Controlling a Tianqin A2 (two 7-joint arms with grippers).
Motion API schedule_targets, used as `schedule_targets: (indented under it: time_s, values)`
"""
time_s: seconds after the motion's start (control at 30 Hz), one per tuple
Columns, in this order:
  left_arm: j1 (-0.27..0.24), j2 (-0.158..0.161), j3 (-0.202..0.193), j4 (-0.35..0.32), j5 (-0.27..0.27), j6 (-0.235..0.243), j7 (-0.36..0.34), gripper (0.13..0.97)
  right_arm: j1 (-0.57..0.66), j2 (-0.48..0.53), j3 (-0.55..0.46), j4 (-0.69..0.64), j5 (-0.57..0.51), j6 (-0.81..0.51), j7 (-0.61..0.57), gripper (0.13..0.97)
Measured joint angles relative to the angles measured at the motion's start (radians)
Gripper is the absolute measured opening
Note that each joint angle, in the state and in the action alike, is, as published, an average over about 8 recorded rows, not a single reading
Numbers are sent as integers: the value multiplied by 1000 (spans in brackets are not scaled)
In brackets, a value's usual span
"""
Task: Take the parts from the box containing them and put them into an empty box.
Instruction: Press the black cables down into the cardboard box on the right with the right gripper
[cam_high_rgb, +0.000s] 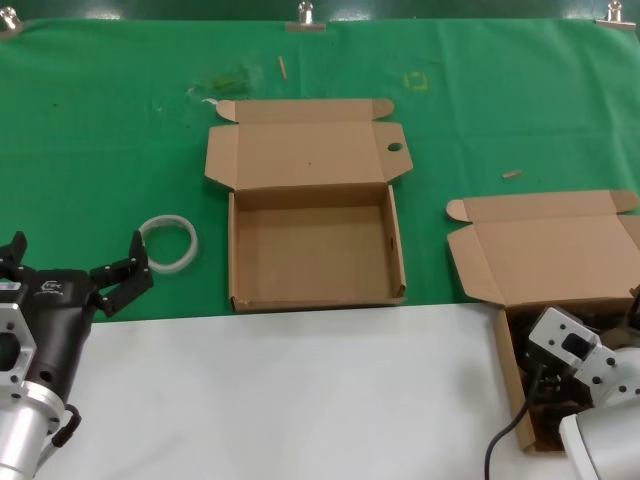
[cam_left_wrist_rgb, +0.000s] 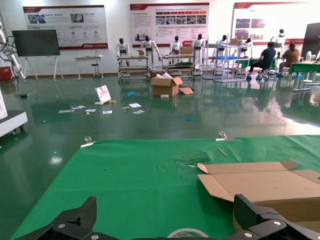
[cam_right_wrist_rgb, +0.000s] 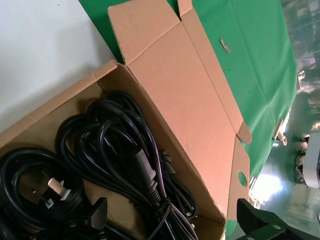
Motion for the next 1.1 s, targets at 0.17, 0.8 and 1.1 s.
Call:
schedule_targets:
  time_s: [0.17,0.8,1.1]
  values:
    - [0,0,0,0,0,0,0,965,-2,0,-9,8,-5,11,2,855]
    - [0,0,0,0,0,0,0,965,-5,0,-18,19,-9,25,2,547]
    - [0,0,0,0,0,0,0,965,-4,0,-13,7,-2,13,5,357]
